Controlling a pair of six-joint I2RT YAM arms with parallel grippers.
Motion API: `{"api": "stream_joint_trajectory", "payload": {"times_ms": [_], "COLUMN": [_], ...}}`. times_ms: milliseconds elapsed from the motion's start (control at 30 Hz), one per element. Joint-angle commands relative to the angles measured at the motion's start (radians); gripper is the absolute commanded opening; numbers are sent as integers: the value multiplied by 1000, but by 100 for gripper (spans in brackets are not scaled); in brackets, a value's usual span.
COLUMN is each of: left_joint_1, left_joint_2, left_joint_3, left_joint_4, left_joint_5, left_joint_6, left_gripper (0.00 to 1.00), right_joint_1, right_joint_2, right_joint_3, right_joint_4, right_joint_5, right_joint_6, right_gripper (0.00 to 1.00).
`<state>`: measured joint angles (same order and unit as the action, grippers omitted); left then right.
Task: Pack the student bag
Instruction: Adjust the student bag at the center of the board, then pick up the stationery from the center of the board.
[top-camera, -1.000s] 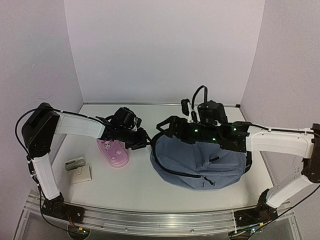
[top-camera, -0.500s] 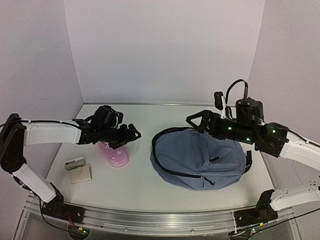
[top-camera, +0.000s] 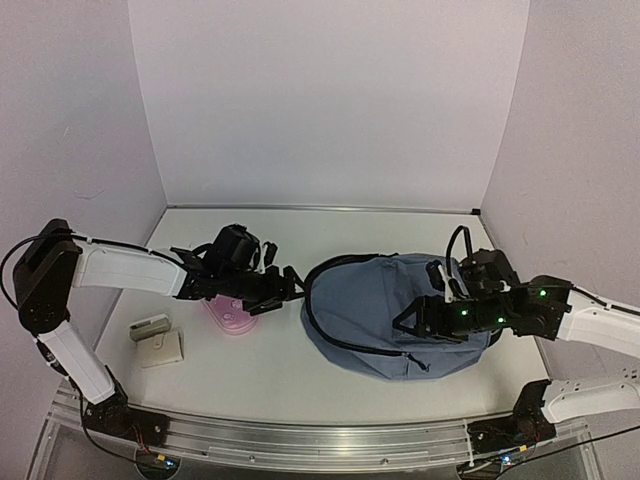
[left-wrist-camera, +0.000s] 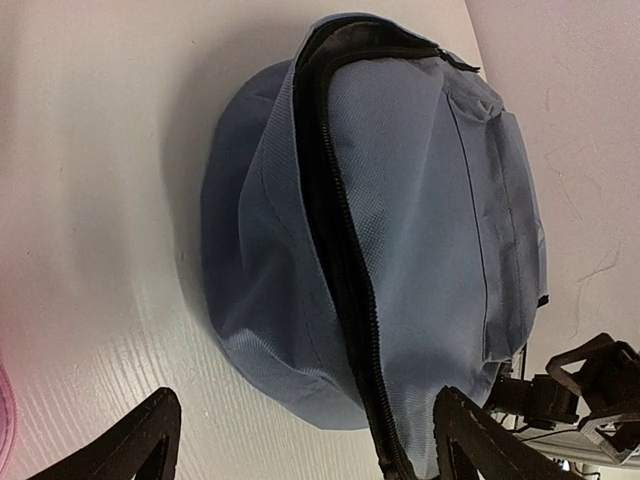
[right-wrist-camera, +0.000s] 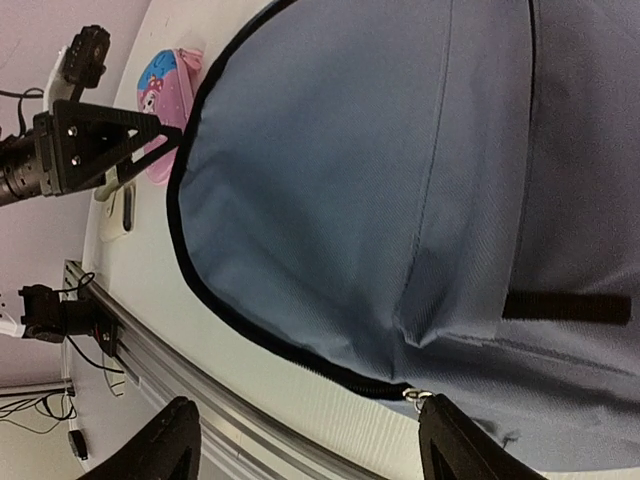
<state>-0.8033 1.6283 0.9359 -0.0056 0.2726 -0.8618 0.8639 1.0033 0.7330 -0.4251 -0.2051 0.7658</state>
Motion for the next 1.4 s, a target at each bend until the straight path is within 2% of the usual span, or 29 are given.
{"api": "stream_joint_trajectory", "payload": {"times_ms": [0,133,300,567,767,967,1067,1367], "left_joint_1": [-11,-14,7,65,113,145,155,177], "left_joint_2": [42,43,5,-78,-162,-222,-248,-301], "left_joint_3": [66,67,58,-1,-51,-84,-104,-143], "left_joint_4": [60,64,34,-41,-83,-118,-122,-136], "left_joint_5": [41,36,17,-9,-19,-20,-24,-33], "left_joint_6": [-9,-7,-9,-40,-42,-27,-28,-31], "left_gripper": [87,87,88,90,93,94,94,94], "right_joint_1": [17,33,87,269,306,324,335,339], "right_joint_2": [-36,-38,40,385,619,751,787,814], "right_joint_3": [-55,-49,94,349,506,591,621,644], "right_joint_4": [-52,-70,7,29,35,8,-12,-24], "right_joint_5": [-22,8,51,351,432,490,501,508], "right_joint_6": [83,72,1,-110,-191,-227,-235,-226], "right_gripper": [72,72,76,81,76,71,63,20]}}
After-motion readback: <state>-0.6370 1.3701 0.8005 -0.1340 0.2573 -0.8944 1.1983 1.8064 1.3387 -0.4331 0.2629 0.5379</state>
